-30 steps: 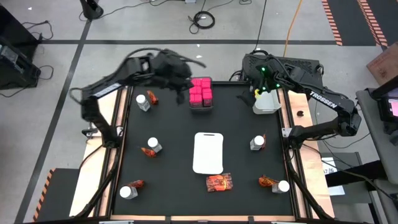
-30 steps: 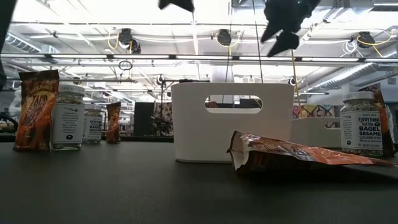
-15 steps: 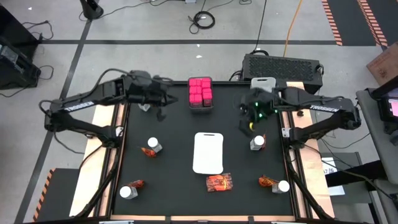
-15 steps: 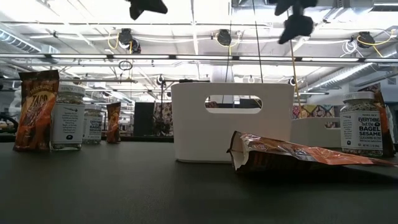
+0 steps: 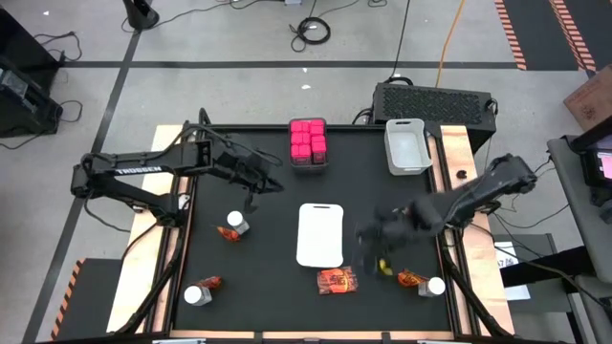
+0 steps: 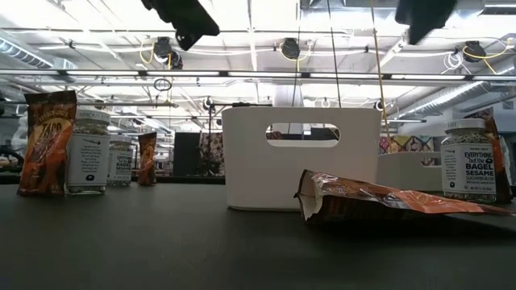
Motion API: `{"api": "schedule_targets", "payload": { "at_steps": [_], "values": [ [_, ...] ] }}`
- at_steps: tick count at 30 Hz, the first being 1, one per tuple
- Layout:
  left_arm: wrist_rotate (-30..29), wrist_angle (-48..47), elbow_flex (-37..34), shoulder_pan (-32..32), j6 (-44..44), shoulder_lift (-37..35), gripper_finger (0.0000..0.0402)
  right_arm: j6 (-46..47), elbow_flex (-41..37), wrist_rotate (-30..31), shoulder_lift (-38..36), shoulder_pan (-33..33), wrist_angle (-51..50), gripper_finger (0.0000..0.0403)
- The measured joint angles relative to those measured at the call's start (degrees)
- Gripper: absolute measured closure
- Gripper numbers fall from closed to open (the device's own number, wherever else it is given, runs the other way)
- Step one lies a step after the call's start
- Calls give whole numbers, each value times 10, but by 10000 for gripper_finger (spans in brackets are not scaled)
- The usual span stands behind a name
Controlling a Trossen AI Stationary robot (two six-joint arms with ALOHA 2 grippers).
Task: Sort spices by type
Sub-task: Put the orange seasoning pack into the white bin
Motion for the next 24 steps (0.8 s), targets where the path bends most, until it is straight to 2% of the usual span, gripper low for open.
{"api": "schedule_targets", "payload": {
  "at_steps": [4,7,12,18,24],
  "values": [
    [0,26,0,-12,7,9,325,-83,0,-21,61,46,1,28],
    [0,24,0,-18,7,10,291,-82,0,-34,109,63,29,29],
    [0,24,0,-19,7,10,249,-121,0,-9,174,91,125,41],
    [0,20,0,-19,7,10,232,-146,-1,10,233,96,145,59],
    [0,17,0,-19,7,10,232,-115,-1,84,241,97,145,74]
  ]
}}
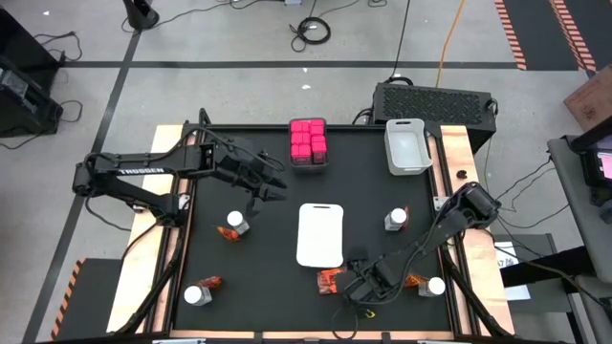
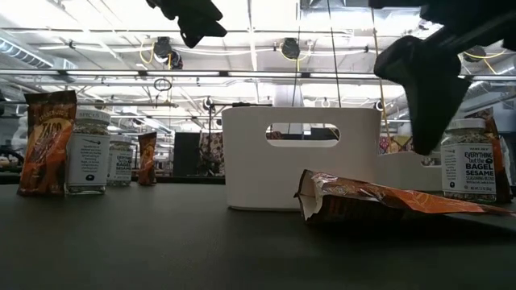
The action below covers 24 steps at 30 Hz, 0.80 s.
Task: Sort spices by type
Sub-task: Put the orange seasoning pack into the white bin
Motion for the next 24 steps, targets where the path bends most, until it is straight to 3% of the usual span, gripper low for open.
{"api": "schedule_targets", "payload": {
  "at_steps": [5,24],
  "values": [
    [0,-17,0,0,0,0,232,40,0,64,1,17,-6,84],
    [0,-44,0,0,3,0,232,67,1,53,70,36,15,87]
  ]
}}
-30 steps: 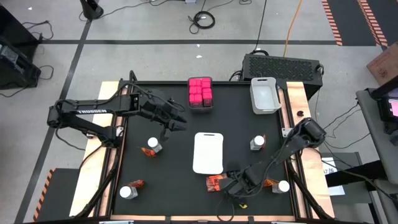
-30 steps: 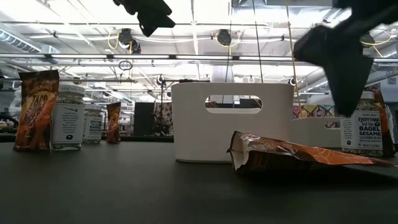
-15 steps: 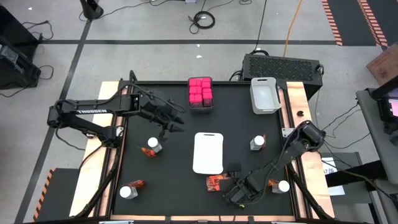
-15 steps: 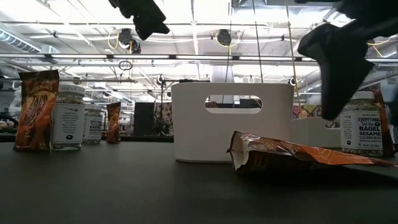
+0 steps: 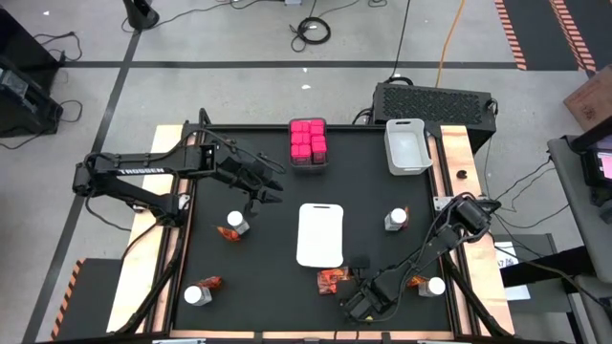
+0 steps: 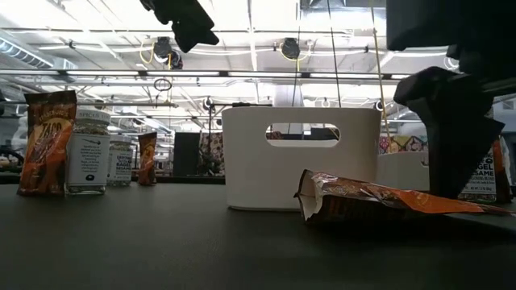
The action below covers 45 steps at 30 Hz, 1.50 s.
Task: Sort spices by type
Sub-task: Put the orange seasoning pack into the white bin
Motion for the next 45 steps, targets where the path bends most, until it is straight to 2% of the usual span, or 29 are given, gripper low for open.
{"api": "schedule_targets", "payload": {
  "at_steps": [4,8,14,18,20,28,33,39,42,45],
  "values": [
    [0,1,0,0,15,0,232,19,0,-6,0,-4,-10,105],
    [0,5,0,0,16,0,232,25,0,-7,0,-8,-16,149],
    [0,5,0,0,15,0,232,43,15,-15,1,-11,-91,261],
    [0,5,0,0,15,0,232,21,68,-13,1,-11,-172,362],
    [0,5,0,0,15,0,232,-7,93,-9,-4,-11,-200,391],
    [-3,13,0,0,15,0,232,-9,183,31,-8,-11,-348,401],
    [-3,61,0,0,-3,0,232,11,215,53,-38,-6,-414,402],
    [16,174,0,1,-147,5,233,6,233,132,-106,-5,-487,402],
    [19,240,1,8,-249,22,233,-50,235,195,-146,-5,-489,403],
    [74,316,1,24,-339,52,233,-145,235,250,-181,-11,-487,403]
  ]
}}
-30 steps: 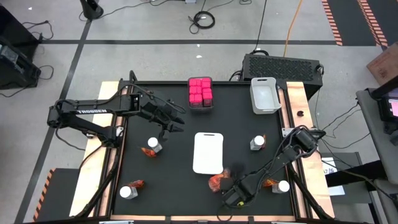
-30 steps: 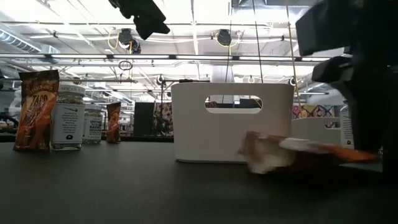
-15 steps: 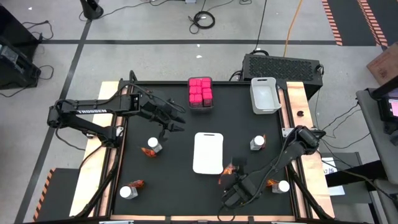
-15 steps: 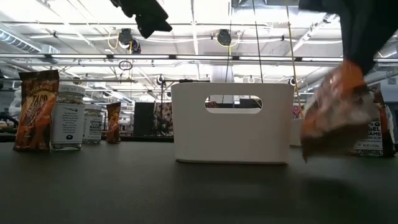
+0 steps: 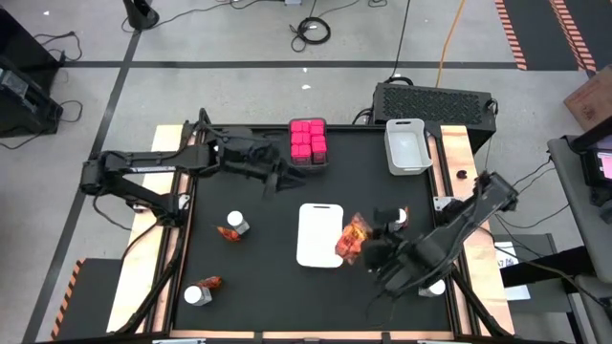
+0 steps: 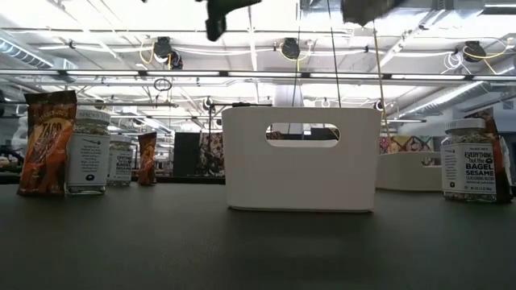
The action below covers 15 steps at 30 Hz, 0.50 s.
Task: Sort spices by type
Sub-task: Put the orange seasoning pack into the white bin
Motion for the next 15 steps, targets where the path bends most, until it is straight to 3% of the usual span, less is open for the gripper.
{"api": "schedule_targets", "payload": {
  "at_steps": [4,10,15],
  "values": [
    [91,100,0,8,-95,55,233,-122,0,73,-29,-17,7,403],
    [130,222,0,16,-278,134,233,-257,0,133,-51,-50,70,403],
    [157,341,0,15,-323,171,233,-324,0,136,-60,-63,125,402]
  ]
}}
